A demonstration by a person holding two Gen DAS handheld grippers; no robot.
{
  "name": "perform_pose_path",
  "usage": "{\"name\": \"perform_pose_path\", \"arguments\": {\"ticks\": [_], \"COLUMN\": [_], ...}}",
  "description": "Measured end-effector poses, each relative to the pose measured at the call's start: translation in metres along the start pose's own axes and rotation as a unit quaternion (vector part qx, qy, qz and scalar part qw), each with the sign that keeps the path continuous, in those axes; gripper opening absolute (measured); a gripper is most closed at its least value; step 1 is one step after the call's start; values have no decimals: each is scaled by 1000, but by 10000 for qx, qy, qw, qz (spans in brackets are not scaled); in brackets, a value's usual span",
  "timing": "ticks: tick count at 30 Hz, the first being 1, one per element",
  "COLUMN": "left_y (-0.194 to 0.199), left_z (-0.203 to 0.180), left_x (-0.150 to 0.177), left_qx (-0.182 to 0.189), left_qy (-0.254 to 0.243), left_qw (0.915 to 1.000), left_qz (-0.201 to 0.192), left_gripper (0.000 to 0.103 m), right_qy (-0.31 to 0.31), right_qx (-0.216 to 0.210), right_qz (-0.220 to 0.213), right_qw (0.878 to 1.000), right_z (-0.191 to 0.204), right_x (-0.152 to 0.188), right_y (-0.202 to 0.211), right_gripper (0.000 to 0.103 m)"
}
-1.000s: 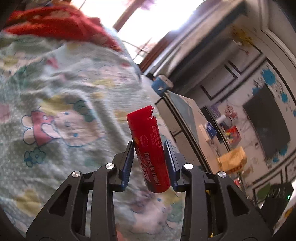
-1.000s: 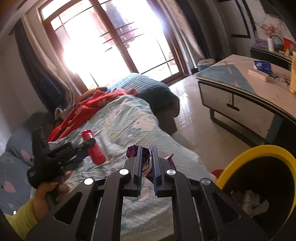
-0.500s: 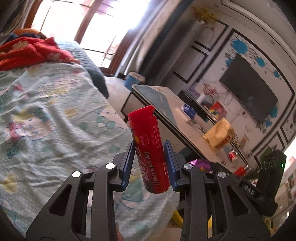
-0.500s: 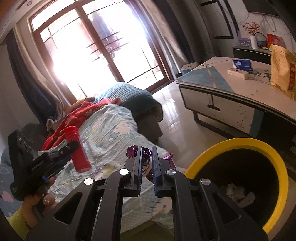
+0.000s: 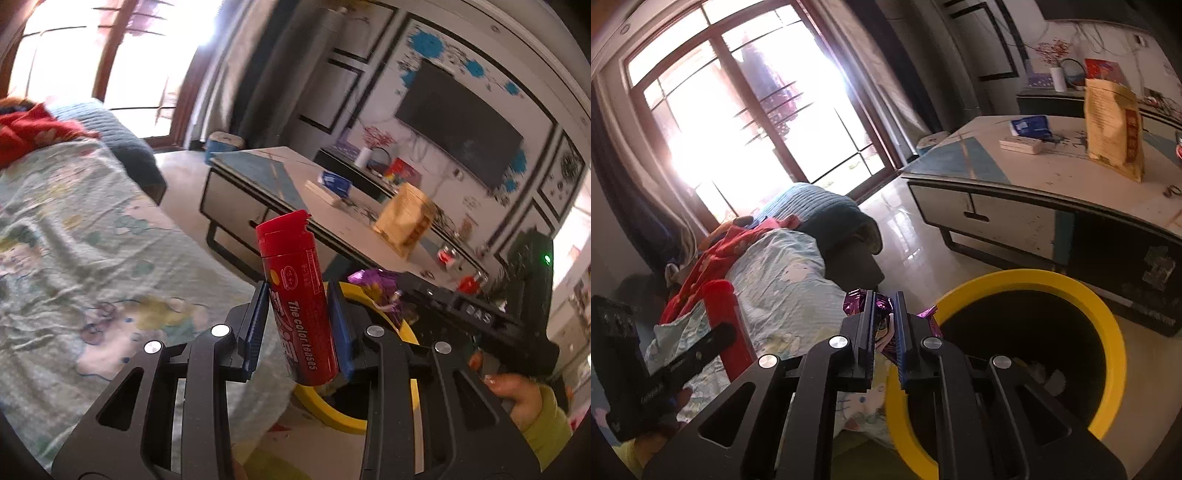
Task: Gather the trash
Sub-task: 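Carry the red tube and purple wrapper over the yellow bin with both tools, then open both tools over the yellow bin to drop the tube and wrapper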
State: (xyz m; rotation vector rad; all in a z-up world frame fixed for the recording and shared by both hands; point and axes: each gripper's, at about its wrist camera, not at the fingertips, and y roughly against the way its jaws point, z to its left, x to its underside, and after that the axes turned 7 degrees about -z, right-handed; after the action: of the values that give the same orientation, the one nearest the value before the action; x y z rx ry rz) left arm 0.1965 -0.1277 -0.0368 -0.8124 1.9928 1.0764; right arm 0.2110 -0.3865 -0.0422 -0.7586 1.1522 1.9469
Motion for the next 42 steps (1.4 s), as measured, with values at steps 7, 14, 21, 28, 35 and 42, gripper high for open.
{"name": "perform_pose_path", "arguments": {"ticks": [7,14,21,28,35,42], "left_y": [-11,-27,-48,-76,-96,-113], "left_z": [-34,-58,-77,-88,-93,-94], "left_x": [14,32,44,58,71,73], "left_qx": [299,579,844,955,1030,1095], "left_qy": [-476,-883,-1096,-1153,-1202,-1044], "left_qw": [9983,9933,9878,9829,9782,9751], "left_qz": [176,466,717,1067,1344,1621], "left_gripper": [26,26,26,26,26,26], "right_qy": [-288,-703,-1083,-1300,-1534,-1665], "right_qx": [181,318,331,321,360,325], "right_qz": [-83,-37,25,93,126,137], "right_qw": [9994,9970,9936,9910,9874,9854], "right_z": [-29,-61,-85,-101,-119,-127], "right_x": [1,4,9,9,15,21], "right_y": [14,19,21,21,20,21], "right_gripper": [9,9,10,10,12,33]}}
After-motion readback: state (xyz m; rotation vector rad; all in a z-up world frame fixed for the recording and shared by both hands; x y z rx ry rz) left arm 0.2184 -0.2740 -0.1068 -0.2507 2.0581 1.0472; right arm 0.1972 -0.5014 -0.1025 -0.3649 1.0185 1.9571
